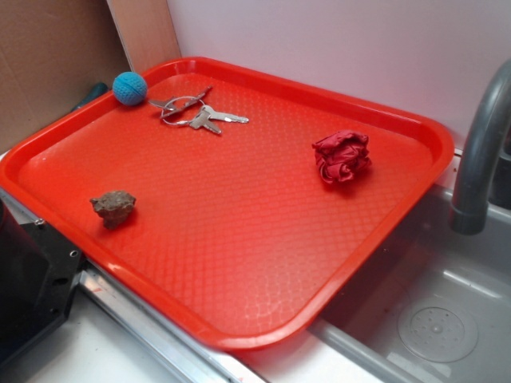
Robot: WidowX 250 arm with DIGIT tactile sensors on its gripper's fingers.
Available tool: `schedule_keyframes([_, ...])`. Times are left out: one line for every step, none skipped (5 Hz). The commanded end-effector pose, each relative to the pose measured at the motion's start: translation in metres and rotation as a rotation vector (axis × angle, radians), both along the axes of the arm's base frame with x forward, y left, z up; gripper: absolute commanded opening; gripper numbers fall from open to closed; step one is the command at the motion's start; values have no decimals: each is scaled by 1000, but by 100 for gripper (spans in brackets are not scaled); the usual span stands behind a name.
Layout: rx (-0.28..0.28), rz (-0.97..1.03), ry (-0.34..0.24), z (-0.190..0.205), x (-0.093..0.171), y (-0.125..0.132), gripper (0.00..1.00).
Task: Grab the red paper.
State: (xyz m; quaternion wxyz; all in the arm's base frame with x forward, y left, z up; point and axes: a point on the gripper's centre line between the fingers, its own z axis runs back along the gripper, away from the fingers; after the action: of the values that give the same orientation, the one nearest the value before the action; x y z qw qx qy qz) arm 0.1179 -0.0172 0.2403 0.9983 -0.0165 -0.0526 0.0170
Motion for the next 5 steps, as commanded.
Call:
schedule_keyframes([0, 0, 0, 0, 0, 0, 100])
schedule_keyframes([26, -103, -26, -30, 32, -13, 100])
schedule_keyframes([22, -170, -49, -54, 57, -35, 100])
schedule_keyframes([-43, -298, -105, -77, 74, -62, 100])
schedule_keyframes([-44, -342, -146, -102, 98, -78, 100])
